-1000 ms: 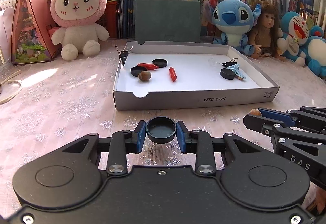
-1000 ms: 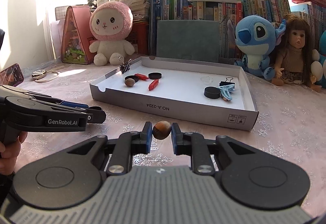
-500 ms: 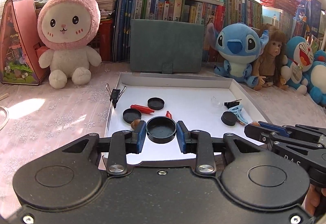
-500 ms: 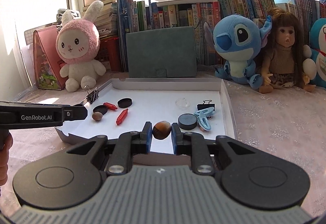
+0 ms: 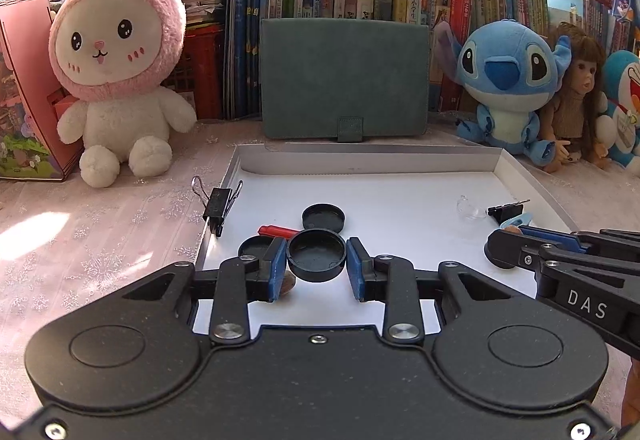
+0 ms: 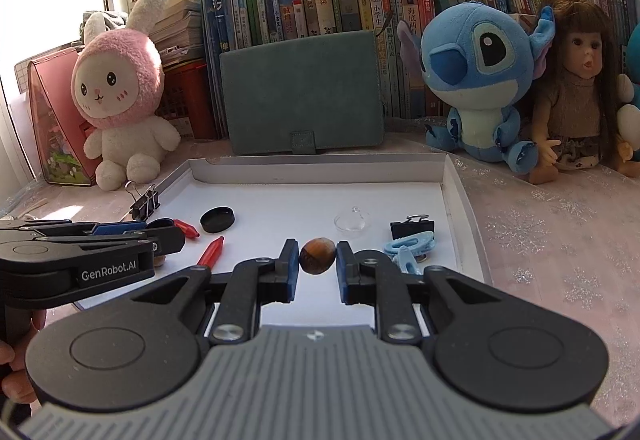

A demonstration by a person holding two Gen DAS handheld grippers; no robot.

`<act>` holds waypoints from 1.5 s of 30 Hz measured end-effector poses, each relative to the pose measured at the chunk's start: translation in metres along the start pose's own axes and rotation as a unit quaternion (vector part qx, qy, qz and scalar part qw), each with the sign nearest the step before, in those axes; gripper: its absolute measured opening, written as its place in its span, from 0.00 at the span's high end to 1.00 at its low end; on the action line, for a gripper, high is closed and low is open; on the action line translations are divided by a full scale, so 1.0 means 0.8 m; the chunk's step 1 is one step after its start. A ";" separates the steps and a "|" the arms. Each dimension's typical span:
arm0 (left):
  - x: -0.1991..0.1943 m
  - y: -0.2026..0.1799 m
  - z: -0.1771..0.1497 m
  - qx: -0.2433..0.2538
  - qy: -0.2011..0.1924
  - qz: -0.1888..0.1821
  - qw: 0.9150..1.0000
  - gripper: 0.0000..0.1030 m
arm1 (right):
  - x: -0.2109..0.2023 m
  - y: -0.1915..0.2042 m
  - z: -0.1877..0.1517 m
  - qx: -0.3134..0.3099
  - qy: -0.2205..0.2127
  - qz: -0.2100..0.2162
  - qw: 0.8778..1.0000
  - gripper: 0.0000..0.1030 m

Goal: Organize rigid objects
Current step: 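Carry the acorn with the right tool into the tray while the left tool carries the lid, then open the left tool to drop the lid while the right tool releases the acorn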

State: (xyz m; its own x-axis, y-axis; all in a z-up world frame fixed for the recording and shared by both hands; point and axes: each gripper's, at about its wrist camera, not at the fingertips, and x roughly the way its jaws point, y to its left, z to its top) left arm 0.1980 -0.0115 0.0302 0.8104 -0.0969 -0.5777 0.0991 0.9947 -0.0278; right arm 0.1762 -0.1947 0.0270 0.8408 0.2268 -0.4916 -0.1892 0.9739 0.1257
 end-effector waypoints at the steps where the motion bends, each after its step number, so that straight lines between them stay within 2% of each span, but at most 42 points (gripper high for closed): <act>1: 0.003 -0.001 -0.001 0.003 -0.002 -0.001 1.000 0.70 | 0.003 0.001 0.000 -0.002 0.003 -0.001 1.000 0.76; 8: 0.019 -0.005 -0.003 0.010 0.010 0.010 1.000 0.70 | 0.023 0.000 -0.004 0.000 0.022 -0.010 1.000 0.76; 16: 0.028 -0.005 -0.007 0.010 0.019 0.013 1.000 0.70 | 0.029 0.004 -0.003 -0.012 0.021 -0.013 1.000 0.77; 35: 0.037 -0.008 -0.009 0.014 0.021 0.014 1.000 0.70 | 0.046 0.012 -0.004 -0.014 0.039 -0.009 0.999 0.76; 37: 0.036 -0.008 -0.008 0.012 0.022 0.014 1.000 0.70 | 0.046 0.012 -0.004 -0.013 0.039 -0.009 0.999 0.72; 38: 0.034 -0.007 -0.008 0.011 0.022 0.014 1.000 0.68 | 0.046 0.011 -0.004 -0.011 0.039 -0.009 0.999 0.71; 40: 0.029 -0.008 -0.007 0.014 0.015 0.013 1.000 0.56 | 0.043 0.010 -0.004 -0.006 0.037 -0.007 0.999 0.69; 41: 0.026 -0.009 -0.006 0.016 0.010 0.013 1.000 0.54 | 0.040 0.010 -0.004 -0.004 0.035 -0.006 0.999 0.56; 43: 0.017 -0.011 -0.004 0.024 -0.002 0.015 1.000 0.46 | 0.036 0.010 -0.003 -0.003 0.030 -0.003 1.000 0.54; 45: 0.011 -0.013 -0.003 0.029 -0.009 0.019 0.999 0.43 | 0.031 0.012 -0.002 -0.007 0.027 -0.007 1.000 0.52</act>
State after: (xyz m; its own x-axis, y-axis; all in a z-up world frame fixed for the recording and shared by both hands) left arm 0.2026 -0.0227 0.0240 0.8241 -0.0604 -0.5632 0.1016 0.9939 0.0420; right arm 0.1943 -0.1795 0.0151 0.8154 0.2124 -0.5384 -0.1849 0.9771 0.1055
